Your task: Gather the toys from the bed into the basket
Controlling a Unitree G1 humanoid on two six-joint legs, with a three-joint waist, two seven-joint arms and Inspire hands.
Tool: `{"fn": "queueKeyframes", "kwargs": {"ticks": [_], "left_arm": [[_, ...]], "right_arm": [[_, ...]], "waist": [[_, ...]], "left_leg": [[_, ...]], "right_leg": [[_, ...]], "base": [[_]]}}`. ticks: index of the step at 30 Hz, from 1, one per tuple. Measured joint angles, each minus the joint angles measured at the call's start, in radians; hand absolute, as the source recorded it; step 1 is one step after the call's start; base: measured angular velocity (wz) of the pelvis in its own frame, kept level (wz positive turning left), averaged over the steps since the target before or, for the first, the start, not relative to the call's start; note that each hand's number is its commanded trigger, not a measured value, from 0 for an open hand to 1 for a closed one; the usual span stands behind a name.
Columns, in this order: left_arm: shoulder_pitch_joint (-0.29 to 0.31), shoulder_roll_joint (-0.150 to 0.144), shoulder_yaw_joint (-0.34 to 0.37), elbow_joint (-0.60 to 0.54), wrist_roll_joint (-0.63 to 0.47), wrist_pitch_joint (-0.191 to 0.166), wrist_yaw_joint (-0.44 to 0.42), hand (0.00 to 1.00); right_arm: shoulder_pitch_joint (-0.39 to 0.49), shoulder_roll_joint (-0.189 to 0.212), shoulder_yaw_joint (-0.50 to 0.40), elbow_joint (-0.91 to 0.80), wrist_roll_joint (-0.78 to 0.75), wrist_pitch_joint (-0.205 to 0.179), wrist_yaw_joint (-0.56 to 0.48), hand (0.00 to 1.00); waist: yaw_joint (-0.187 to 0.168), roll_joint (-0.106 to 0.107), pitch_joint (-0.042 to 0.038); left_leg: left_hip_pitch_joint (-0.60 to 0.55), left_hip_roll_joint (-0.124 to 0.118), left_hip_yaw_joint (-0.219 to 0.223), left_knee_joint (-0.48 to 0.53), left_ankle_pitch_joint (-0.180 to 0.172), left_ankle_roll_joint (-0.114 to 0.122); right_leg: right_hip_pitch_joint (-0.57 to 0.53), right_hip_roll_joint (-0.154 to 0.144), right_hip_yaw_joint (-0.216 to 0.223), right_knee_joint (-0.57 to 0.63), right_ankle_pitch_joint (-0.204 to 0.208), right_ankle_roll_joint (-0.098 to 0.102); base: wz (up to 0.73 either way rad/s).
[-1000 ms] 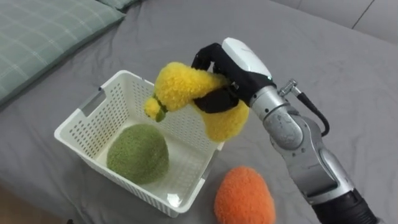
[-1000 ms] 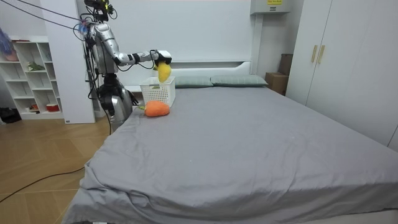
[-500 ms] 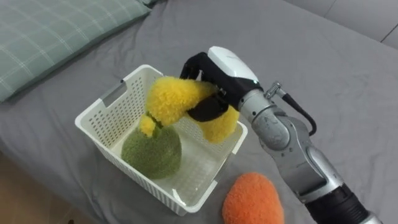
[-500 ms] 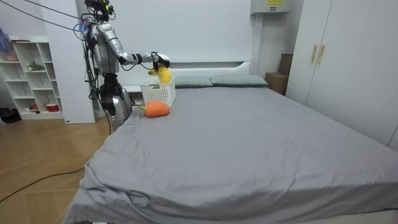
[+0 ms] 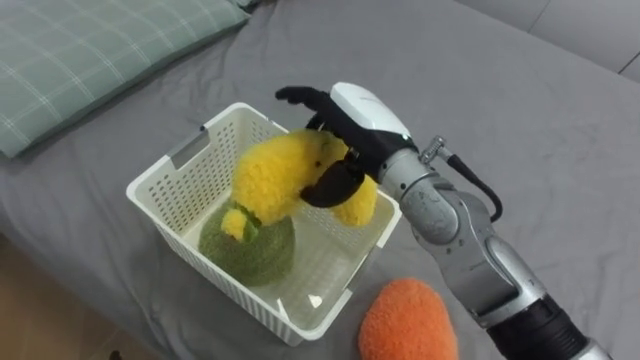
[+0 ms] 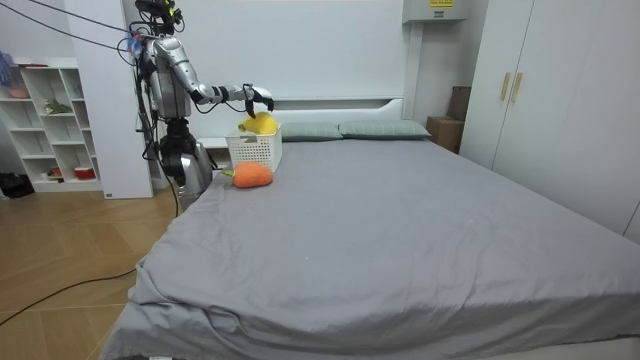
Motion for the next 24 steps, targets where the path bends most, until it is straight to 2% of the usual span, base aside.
{"fn": "queueKeyframes", "kwargs": {"ticks": [5,14,24], "left_arm": [[-0.003,0.000,0.000,-0.001,0.036,0.000,-0.006,0.00],[-0.005,-0.001,0.000,-0.001,0.036,-0.001,-0.025,0.00],[-0.009,-0.002,0.002,-0.020,0.037,-0.002,-0.048,0.00]], "right_arm": [[-0.002,0.000,-0.002,0.000,0.020,-0.003,-0.004,0.00],[-0.002,0.000,-0.003,0.000,0.023,-0.021,-0.015,0.00],[-0.002,0.000,-0.039,-0.001,0.018,-0.028,-0.025,0.00]], "waist": [[0.000,0.000,0.0000],[-0.002,0.001,0.0032],[-0.018,-0.005,-0.0008]], "left_leg": [[0.000,0.000,0.001,0.002,0.000,0.000],[0.000,0.000,0.001,0.003,0.000,0.000],[-0.016,-0.001,-0.001,0.010,0.000,0.000]], "right_leg": [[0.001,0.000,0.005,0.000,0.000,0.000],[0.003,0.001,0.007,0.000,0.000,0.000],[-0.009,0.001,0.008,0.001,0.000,0.000]], "base": [[0.00],[0.00],[0.00]]}}
